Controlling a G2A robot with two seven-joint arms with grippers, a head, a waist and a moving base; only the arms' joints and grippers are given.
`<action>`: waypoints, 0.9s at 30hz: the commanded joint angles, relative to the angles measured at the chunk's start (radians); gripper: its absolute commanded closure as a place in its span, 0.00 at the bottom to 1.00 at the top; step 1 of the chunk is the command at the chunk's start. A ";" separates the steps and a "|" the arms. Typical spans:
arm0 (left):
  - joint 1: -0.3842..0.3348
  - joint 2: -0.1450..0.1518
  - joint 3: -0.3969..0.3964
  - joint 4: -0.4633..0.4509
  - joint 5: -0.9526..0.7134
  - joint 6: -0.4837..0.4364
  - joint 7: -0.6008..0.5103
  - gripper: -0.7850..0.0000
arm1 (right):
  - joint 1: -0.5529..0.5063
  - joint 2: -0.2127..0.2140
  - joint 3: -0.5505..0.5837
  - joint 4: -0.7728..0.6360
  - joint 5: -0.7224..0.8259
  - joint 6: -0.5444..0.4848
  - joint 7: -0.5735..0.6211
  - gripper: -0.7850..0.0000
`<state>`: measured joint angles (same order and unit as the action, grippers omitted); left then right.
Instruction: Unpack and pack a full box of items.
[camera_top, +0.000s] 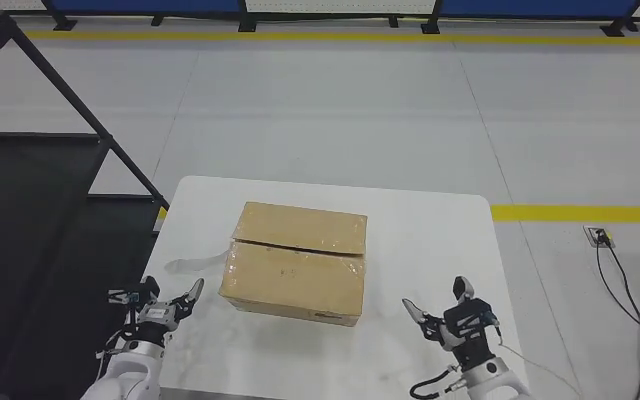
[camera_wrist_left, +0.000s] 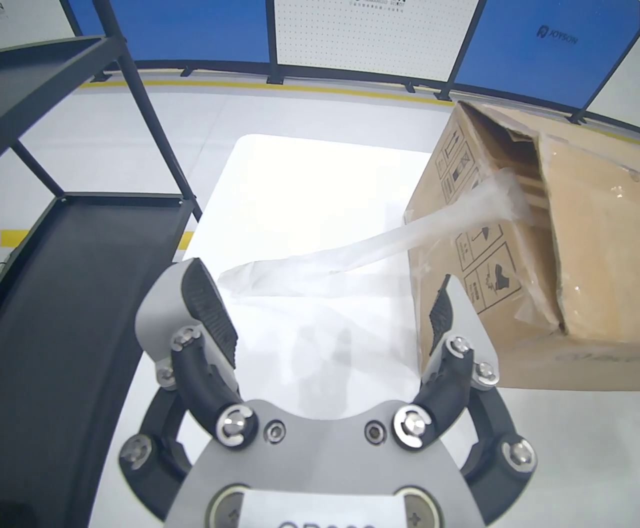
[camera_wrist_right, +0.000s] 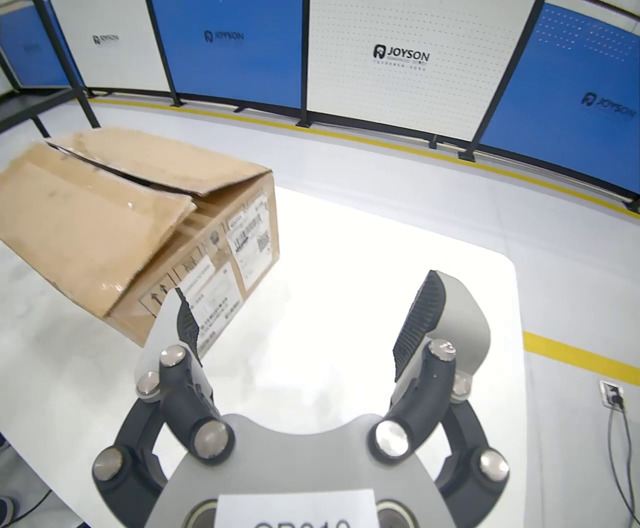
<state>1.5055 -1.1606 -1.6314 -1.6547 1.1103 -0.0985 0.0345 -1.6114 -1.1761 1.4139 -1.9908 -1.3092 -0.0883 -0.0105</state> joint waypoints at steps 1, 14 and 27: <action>-0.029 -0.002 0.029 0.023 0.022 -0.009 0.005 0.00 | 0.032 -0.002 -0.016 0.009 0.050 -0.045 -0.003 0.00; -0.087 -0.011 0.122 0.091 0.129 -0.028 0.032 0.00 | 0.119 -0.007 -0.046 0.039 0.184 -0.184 0.050 0.00; -0.056 -0.009 0.099 0.062 0.136 -0.065 0.039 0.00 | 0.252 -0.010 -0.034 0.125 0.435 -0.234 0.230 0.00</action>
<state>1.4456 -1.1699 -1.5301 -1.5901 1.2459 -0.1597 0.0736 -1.3630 -1.1865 1.3789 -1.8632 -0.8687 -0.3326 0.2097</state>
